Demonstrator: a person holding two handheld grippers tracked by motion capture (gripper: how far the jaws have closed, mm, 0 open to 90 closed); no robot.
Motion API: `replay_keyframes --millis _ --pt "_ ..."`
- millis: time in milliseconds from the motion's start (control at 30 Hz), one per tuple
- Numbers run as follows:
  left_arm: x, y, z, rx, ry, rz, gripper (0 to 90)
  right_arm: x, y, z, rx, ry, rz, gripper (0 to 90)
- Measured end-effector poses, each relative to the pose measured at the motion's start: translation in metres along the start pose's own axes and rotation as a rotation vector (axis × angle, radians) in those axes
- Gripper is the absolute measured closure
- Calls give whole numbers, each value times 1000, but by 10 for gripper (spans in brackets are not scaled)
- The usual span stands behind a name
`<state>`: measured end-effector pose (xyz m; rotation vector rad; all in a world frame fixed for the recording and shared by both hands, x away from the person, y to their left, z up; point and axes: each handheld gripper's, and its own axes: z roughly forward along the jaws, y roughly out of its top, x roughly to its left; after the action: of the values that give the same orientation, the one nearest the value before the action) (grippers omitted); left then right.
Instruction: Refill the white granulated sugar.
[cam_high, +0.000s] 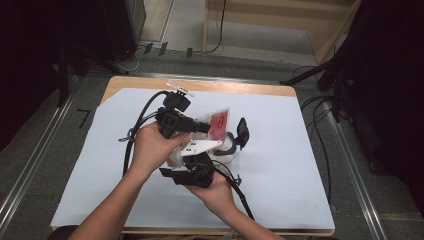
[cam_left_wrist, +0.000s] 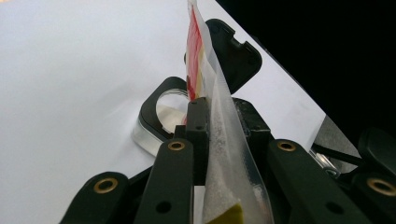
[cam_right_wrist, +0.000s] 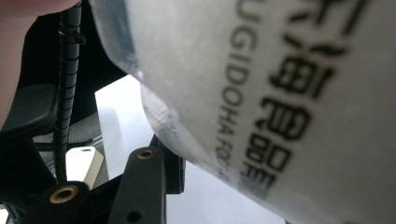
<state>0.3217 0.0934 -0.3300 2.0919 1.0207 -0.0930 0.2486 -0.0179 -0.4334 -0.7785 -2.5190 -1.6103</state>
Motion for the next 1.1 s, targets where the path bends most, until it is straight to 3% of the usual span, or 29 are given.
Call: replay_keyframes --millis 1100 --pt "-1 0 0 -3 3 1 787 0 0 0 1 -2 -5 632"
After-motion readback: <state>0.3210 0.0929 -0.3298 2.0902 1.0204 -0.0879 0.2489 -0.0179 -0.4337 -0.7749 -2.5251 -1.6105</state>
